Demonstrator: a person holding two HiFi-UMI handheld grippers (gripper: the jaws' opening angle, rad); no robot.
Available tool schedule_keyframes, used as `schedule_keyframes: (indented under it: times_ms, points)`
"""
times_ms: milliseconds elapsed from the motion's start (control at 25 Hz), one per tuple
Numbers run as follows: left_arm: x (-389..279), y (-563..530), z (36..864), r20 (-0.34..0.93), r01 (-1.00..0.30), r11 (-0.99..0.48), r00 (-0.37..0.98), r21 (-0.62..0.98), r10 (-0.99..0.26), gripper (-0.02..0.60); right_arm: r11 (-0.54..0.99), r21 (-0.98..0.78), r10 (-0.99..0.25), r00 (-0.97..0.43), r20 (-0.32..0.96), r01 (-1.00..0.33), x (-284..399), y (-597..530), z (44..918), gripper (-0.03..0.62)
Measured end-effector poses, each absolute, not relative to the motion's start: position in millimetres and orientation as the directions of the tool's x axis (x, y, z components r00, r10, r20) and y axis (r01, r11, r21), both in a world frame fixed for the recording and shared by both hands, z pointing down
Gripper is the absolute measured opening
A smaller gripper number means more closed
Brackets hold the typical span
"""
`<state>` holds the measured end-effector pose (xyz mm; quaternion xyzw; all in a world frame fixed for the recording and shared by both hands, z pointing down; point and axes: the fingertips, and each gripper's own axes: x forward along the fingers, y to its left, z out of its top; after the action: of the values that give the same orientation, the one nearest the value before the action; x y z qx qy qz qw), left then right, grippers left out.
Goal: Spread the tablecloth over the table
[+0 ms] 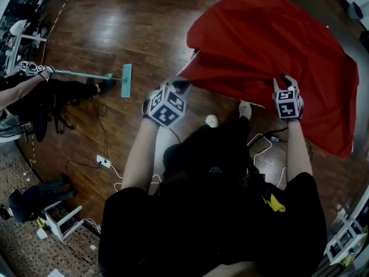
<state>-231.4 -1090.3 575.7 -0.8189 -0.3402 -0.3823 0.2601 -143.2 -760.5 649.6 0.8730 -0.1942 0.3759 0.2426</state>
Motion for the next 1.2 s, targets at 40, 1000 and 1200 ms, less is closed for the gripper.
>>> schedule_keyframes:
  times_ms: [40, 1000, 1200]
  points:
    - [-235, -1099, 578, 0.806, 0.751, -0.638, 0.477, -0.167, 0.35, 0.012, -0.8, 0.305, -0.136, 0.651, 0.747, -0.517, -147, -763, 646, 0.106]
    - [-226, -1120, 610, 0.724, 0.529, -0.843, 0.619, -0.098, 0.304, 0.149, -0.951, 0.258, 0.073, 0.686, 0.724, -0.172, -293, -656, 652, 0.106]
    - [-212, -1118, 546, 0.608, 0.422, -0.891, 0.755, -0.168, 0.243, 0.147, -0.964, 0.219, 0.043, 0.72, 0.693, -0.152, -290, -660, 642, 0.106]
